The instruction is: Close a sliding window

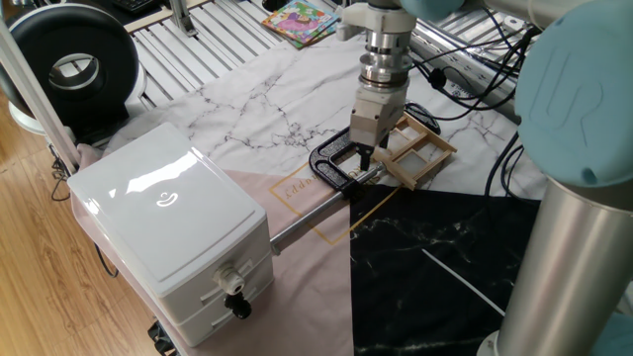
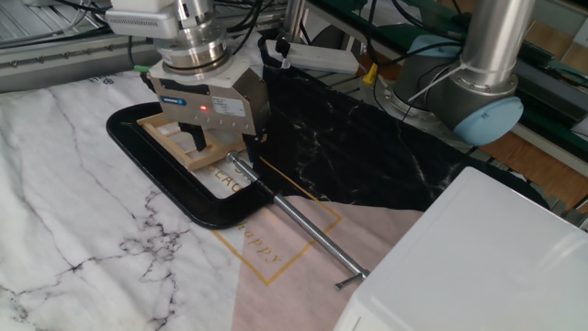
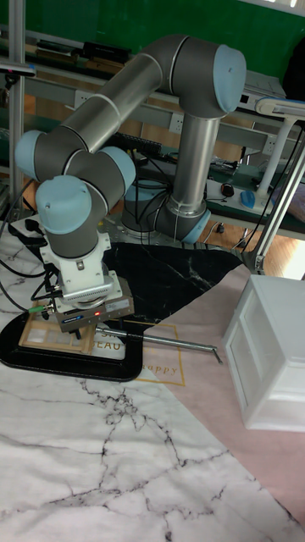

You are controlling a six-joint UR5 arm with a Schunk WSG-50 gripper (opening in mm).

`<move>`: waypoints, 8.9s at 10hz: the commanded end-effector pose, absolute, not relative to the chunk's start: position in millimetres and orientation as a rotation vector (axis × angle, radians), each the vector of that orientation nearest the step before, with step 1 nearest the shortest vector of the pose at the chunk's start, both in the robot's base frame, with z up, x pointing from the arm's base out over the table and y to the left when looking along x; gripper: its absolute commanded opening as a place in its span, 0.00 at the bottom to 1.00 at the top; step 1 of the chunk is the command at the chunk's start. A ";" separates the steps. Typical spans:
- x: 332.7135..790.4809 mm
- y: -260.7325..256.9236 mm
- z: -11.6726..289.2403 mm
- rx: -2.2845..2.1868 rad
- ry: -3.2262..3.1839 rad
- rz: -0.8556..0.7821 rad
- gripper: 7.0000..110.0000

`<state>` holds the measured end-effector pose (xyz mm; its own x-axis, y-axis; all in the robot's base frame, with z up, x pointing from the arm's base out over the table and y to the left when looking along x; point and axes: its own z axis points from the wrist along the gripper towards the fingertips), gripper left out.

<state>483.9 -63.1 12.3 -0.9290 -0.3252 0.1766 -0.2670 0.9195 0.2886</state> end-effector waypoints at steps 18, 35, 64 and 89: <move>483.2 -95.6 5.6 0.209 -2.839 -0.146 0.79; 502.9 -103.6 3.9 0.061 -2.927 -0.128 0.79; 507.1 -82.6 2.7 -0.003 -2.897 -0.157 0.79; 485.1 -110.1 19.9 0.102 -2.893 0.047 0.15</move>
